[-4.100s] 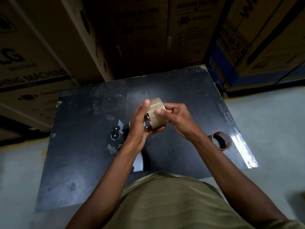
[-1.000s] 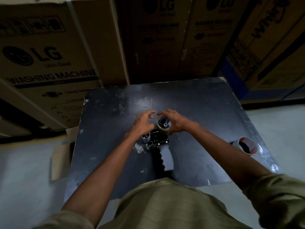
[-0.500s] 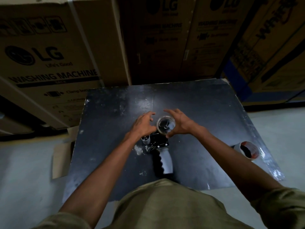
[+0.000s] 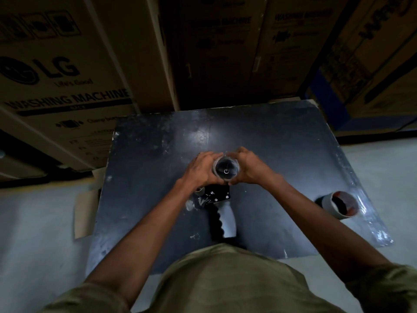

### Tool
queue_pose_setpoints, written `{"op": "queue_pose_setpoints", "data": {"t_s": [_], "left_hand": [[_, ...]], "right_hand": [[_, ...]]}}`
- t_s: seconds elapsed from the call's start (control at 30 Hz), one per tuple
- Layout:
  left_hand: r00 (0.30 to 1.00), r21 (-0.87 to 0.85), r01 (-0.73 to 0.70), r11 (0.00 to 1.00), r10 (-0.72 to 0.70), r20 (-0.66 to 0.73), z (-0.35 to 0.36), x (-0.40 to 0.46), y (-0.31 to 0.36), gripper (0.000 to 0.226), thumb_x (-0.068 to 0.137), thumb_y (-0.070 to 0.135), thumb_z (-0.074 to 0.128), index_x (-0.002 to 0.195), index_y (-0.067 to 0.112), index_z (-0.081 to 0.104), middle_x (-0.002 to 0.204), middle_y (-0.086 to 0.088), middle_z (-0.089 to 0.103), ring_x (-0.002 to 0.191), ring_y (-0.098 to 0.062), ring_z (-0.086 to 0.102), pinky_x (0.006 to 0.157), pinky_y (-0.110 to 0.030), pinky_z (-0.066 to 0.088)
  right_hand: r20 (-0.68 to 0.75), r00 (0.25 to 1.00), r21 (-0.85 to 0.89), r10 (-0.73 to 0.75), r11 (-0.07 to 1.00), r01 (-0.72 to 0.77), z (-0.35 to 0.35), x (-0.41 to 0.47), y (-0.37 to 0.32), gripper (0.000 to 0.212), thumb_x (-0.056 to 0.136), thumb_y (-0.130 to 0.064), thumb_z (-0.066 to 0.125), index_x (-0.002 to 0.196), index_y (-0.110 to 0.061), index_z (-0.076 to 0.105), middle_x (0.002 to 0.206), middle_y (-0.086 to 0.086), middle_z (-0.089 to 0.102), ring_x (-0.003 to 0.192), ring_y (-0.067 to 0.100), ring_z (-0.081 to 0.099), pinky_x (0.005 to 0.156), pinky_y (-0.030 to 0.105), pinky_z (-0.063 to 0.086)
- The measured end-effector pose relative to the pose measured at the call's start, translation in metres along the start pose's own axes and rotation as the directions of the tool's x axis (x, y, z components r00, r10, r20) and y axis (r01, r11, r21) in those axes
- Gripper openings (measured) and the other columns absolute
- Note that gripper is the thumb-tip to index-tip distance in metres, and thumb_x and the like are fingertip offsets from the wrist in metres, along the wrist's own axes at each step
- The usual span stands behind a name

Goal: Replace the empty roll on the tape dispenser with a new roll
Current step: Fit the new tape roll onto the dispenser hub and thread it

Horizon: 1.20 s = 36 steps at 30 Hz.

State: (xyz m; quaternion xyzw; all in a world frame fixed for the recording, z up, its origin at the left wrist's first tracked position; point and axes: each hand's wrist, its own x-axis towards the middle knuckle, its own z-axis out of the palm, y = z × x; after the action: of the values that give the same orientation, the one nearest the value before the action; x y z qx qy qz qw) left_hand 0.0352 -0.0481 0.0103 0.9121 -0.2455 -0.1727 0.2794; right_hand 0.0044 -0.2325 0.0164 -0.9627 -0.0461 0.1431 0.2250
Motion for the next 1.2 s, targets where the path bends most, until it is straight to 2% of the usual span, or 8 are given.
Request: {"op": "queue_pose_setpoints", "data": {"t_s": [0.13, 0.23, 0.3, 0.47, 0.6, 0.87, 1.0, 1.2], "left_hand": [[1.0, -0.037, 0.012, 0.999, -0.012, -0.006, -0.004, 0.006, -0.001, 0.097, 0.042, 0.061, 0.086, 0.128, 0.025, 0.062, 0.121, -0.004, 0.067, 0.111, -0.022, 0.061, 0.098, -0.038, 0.05], [0.999, -0.082, 0.039, 0.996, -0.04, -0.008, 0.0, 0.008, -0.004, 0.098, 0.04, 0.061, 0.087, 0.128, 0.024, 0.063, 0.119, -0.002, 0.067, 0.108, -0.019, 0.063, 0.096, -0.034, 0.052], [0.999, -0.096, 0.047, 0.994, -0.049, -0.017, 0.003, 0.01, -0.005, 0.099, 0.04, 0.061, 0.087, 0.129, 0.023, 0.063, 0.116, -0.001, 0.067, 0.106, -0.018, 0.064, 0.095, -0.033, 0.053], [0.993, -0.095, 0.115, 0.989, -0.116, -0.001, 0.006, 0.014, -0.009, 0.104, 0.038, 0.05, 0.093, 0.133, 0.022, 0.061, 0.124, 0.001, 0.067, 0.112, -0.017, 0.063, 0.099, -0.031, 0.05], [0.988, -0.013, 0.156, 0.988, -0.156, -0.009, 0.01, 0.011, -0.013, 0.103, 0.041, 0.055, 0.092, 0.135, 0.03, 0.058, 0.131, 0.001, 0.066, 0.121, -0.021, 0.059, 0.109, -0.034, 0.038], [0.99, 0.056, 0.132, 0.99, -0.129, -0.053, 0.018, 0.01, -0.012, 0.099, 0.044, 0.064, 0.084, 0.136, 0.036, 0.057, 0.119, 0.004, 0.07, 0.115, -0.02, 0.06, 0.105, -0.041, 0.035], [0.991, 0.092, 0.132, 0.987, -0.128, -0.051, 0.02, 0.011, -0.011, 0.1, 0.046, 0.067, 0.082, 0.136, 0.036, 0.056, 0.12, 0.004, 0.069, 0.115, -0.019, 0.06, 0.108, -0.044, 0.033], [0.986, 0.105, 0.164, 0.981, -0.164, -0.015, 0.019, 0.014, -0.01, 0.101, 0.047, 0.063, 0.086, 0.138, 0.035, 0.054, 0.129, 0.002, 0.066, 0.124, -0.016, 0.057, 0.118, -0.048, 0.02]], "right_hand": [[0.035, 0.999, -0.092, 0.024, 0.996, -0.02, -0.01, 0.01, -0.003, 0.079, 0.049, -0.038, 0.098, 0.12, -0.017, 0.07, 0.114, 0.01, 0.069, 0.101, 0.028, 0.067, 0.082, 0.032, 0.053], [0.06, 0.997, -0.134, 0.041, 0.99, -0.032, -0.012, 0.016, -0.003, 0.069, 0.045, -0.044, 0.097, 0.105, -0.019, 0.075, 0.1, 0.006, 0.077, 0.091, 0.025, 0.072, 0.078, 0.034, 0.057], [0.069, 0.997, -0.144, 0.045, 0.989, -0.035, -0.014, 0.017, -0.002, 0.067, 0.045, -0.044, 0.096, 0.104, -0.02, 0.075, 0.097, 0.005, 0.078, 0.089, 0.024, 0.073, 0.077, 0.034, 0.057], [0.065, 0.997, -0.119, 0.045, 0.992, -0.037, -0.014, 0.017, -0.002, 0.074, 0.047, -0.042, 0.097, 0.113, -0.018, 0.075, 0.107, 0.008, 0.077, 0.098, 0.026, 0.071, 0.085, 0.036, 0.057], [0.081, 0.995, -0.159, 0.051, 0.987, -0.037, -0.008, 0.017, -0.007, 0.085, 0.049, -0.045, 0.096, 0.124, -0.018, 0.069, 0.121, 0.01, 0.069, 0.11, 0.029, 0.066, 0.09, 0.032, 0.05], [0.066, 0.996, -0.103, 0.064, 0.993, -0.057, -0.003, 0.013, -0.002, 0.083, 0.047, -0.042, 0.096, 0.122, -0.018, 0.068, 0.117, 0.011, 0.071, 0.107, 0.03, 0.066, 0.088, 0.035, 0.049], [0.049, 0.995, -0.018, 0.092, 0.996, -0.091, -0.001, 0.011, 0.004, 0.099, 0.045, -0.039, 0.099, 0.134, -0.016, 0.064, 0.122, 0.011, 0.069, 0.112, 0.029, 0.065, 0.094, 0.034, 0.05], [0.046, 0.992, 0.025, 0.116, 0.993, -0.117, 0.003, 0.01, 0.005, 0.102, 0.045, -0.035, 0.1, 0.137, -0.015, 0.061, 0.125, 0.012, 0.067, 0.115, 0.031, 0.063, 0.097, 0.036, 0.051]]}}
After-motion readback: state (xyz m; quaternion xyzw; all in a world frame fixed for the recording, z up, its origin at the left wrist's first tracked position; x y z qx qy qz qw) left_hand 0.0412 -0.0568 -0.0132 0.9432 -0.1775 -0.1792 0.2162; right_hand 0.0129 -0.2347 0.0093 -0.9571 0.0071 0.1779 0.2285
